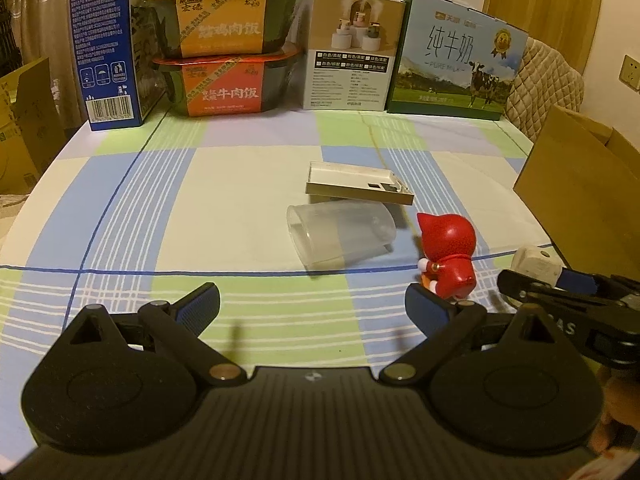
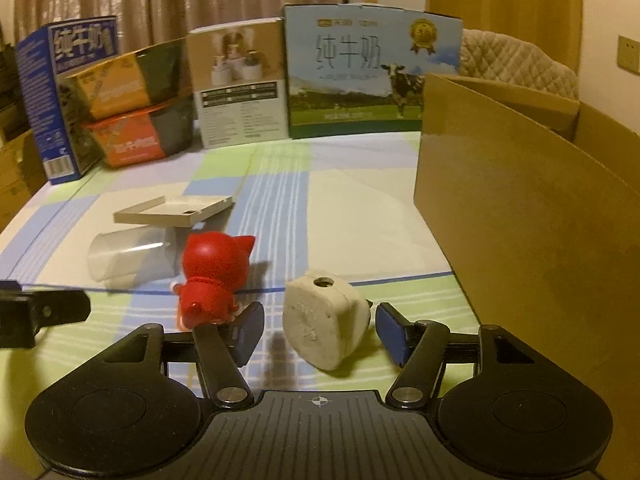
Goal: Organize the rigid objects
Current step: 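Grasp the white plug charger with the right tool, then grasp the red cat figure with the left tool while the right tool holds the plug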
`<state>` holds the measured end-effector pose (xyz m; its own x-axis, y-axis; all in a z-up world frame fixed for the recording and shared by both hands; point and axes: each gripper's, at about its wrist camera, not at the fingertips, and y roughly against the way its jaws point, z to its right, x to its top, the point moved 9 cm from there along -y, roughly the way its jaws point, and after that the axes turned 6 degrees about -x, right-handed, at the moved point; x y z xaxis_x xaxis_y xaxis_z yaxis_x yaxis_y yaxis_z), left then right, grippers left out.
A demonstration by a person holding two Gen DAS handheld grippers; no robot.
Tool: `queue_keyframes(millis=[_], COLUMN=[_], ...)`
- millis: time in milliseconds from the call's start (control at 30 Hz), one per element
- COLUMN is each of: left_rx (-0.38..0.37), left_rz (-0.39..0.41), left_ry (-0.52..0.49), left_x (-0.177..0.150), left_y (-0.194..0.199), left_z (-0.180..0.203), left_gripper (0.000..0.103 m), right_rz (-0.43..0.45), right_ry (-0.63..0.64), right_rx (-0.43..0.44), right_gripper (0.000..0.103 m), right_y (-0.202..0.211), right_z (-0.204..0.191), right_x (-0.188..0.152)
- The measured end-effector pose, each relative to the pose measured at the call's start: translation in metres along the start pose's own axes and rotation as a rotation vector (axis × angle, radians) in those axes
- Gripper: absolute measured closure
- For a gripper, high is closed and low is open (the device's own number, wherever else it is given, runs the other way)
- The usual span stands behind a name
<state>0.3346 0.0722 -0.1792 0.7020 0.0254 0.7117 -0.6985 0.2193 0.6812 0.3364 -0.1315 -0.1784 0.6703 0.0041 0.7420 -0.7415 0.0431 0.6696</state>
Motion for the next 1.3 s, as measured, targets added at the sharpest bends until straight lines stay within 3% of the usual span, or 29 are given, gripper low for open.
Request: queue_keyframes(millis=[100, 233, 467, 633, 833, 900, 1100, 1300], left_rx=[-0.012, -0.047, -0.142, -0.243, -0.235, -0.226, -0.19, -0.182], left_rz=[-0.001, 0.0, -0.007, 0.006, -0.004, -0.007, -0.029, -0.1], left_ry=[0.0, 0.01, -0.059, -0.1, -0.102, -0.096, -0.092, -0.068], left_x=[0.0, 0.001, 0.003, 0.007, 0.008, 0.008, -0.001, -0.039], left_y=[0.0, -0.003, -0.017, -0.03, -0.052, -0.058, -0.049, -0.003], left_z=[0.002, 0.008, 0.045, 0.075, 0.087, 0.086, 0.084, 0.092], left_gripper=[0.006, 0.007, 0.03, 0.037, 0.049, 0.061, 0.062, 0.062], right_rz=[-0.007, -0.009, -0.011, -0.007, -0.011, -0.014, -0.022, -0.029], right_ry=[0.015, 0.02, -0.001, -0.027, -0.035, -0.035, -0.013, 0.005], right_rx=[-0.01, 0.013, 0.048, 0.053, 0.053, 0.053, 0.067, 0.104], right_gripper=[0.06, 0.06, 0.061, 0.061, 0.061, 0.061, 0.061, 0.061], right_y=[-0.004, -0.001, 0.008, 0.014, 0.017, 0.019, 0.026, 0.047], right_z=[0.001, 0.005, 0.02, 0.032, 0.04, 0.043, 0.041, 0.037], right_x=[0.0, -0.004, -0.006, -0.004, -0.008, -0.009, -0.014, -0.02])
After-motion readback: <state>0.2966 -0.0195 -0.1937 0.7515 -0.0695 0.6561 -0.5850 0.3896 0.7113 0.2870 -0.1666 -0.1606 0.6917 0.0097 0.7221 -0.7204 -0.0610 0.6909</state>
